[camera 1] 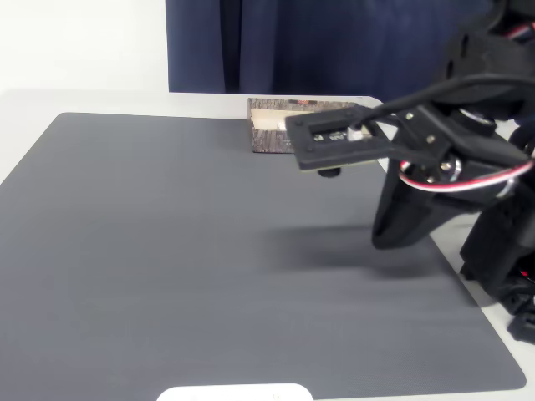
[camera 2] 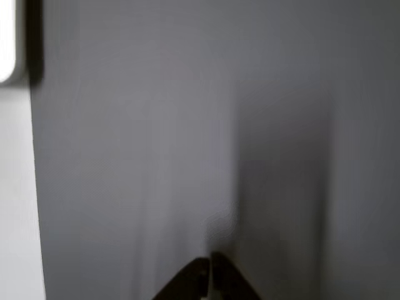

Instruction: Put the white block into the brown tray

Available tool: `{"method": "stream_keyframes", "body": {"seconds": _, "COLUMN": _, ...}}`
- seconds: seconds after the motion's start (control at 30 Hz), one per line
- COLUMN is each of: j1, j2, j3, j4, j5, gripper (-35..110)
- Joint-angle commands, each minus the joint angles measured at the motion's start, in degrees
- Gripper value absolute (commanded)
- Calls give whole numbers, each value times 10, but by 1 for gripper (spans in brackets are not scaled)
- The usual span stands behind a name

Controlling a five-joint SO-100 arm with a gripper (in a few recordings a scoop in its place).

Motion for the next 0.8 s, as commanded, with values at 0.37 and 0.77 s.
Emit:
{"method": "stream_keyframes", "body": {"seconds": 0.37, "j1": -11, "j2": 181, "j3": 120, "j4": -47, "j5": 17, "gripper": 0}}
{"method": "stream_keyframes", "body": {"seconds": 0.77, "j1": -23, "j2": 229, "j3": 200, "j4": -81, "j5": 20, "gripper": 0}}
